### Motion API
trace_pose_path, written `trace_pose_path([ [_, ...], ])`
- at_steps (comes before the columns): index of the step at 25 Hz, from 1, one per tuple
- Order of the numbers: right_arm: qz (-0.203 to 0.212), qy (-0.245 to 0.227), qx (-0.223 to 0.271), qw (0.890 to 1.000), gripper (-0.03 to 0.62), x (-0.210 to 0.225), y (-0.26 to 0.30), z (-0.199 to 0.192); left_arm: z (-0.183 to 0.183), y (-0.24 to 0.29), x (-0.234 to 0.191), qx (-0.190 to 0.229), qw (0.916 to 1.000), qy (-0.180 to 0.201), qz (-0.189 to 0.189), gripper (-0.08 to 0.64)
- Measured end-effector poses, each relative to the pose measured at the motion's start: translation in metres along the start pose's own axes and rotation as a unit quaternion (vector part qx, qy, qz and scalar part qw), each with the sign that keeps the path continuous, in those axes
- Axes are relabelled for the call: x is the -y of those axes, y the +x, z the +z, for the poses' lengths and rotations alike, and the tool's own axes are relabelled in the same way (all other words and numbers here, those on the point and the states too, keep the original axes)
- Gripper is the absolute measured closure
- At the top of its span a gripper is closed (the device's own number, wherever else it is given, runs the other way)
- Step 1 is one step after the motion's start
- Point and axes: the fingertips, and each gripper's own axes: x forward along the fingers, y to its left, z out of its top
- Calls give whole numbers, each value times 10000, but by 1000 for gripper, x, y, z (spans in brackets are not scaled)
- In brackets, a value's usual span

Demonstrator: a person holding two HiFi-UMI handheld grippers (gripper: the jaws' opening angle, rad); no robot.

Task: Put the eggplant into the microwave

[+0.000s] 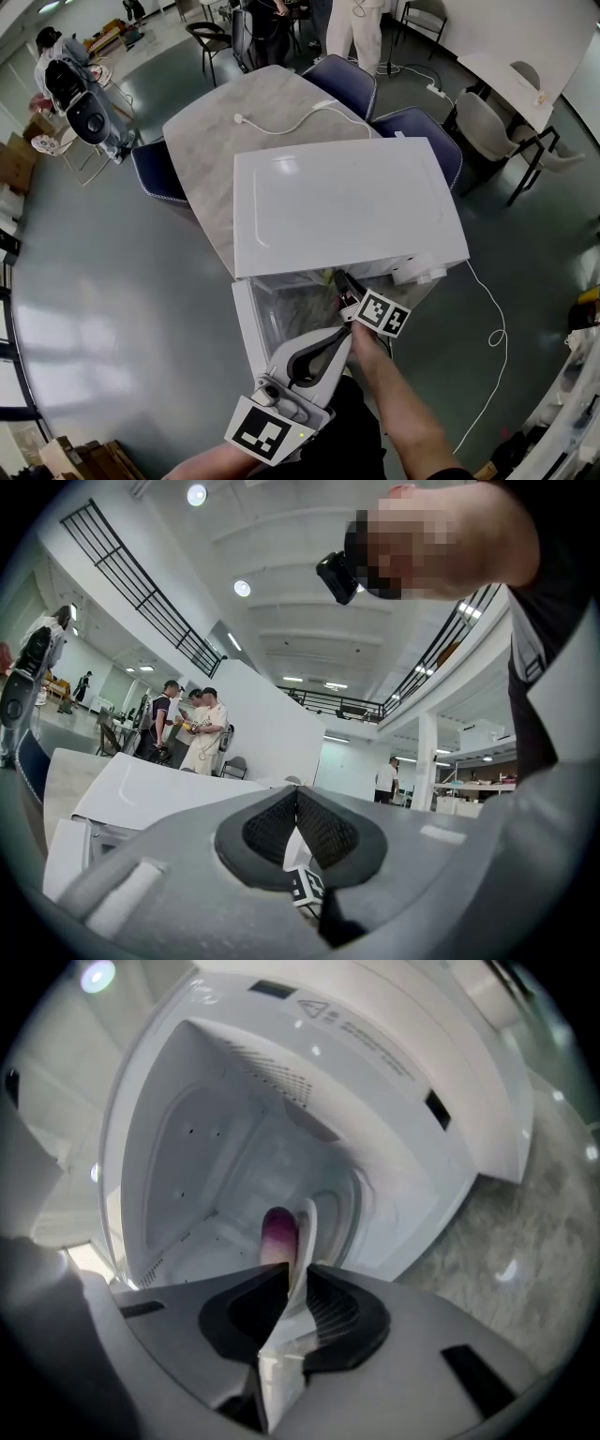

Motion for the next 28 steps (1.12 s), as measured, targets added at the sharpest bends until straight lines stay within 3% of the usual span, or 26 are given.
trace_pose_path([
  [3,-207,-1051,-94,9942,519,0,3,-2,-2,2,0,-30,10000,9,-1,551],
  [5,-395,-1718,-130,9842,501,-1,4,-1,-4,2,-1,-70,10000,26,6,551],
  [9,-893,-3176,-295,9436,449,-2,5,4,-7,3,-2,-82,10000,30,41,551],
  [11,-1009,-3654,-284,9249,439,-5,4,8,-7,5,-2,-89,9999,30,60,551],
  [13,-1004,-3835,-179,9179,440,-10,1,12,-8,6,-3,-109,9999,29,81,551],
  [17,-897,-3958,-128,9139,445,-20,-11,10,-8,8,-2,-162,9998,17,114,551],
  [24,-523,-3942,-249,9172,461,-56,-52,5,-3,8,0,-170,9997,47,194,551],
  [28,-361,-3950,-133,9179,503,-82,-81,16,0,8,4,-238,9994,-4,257,551],
])
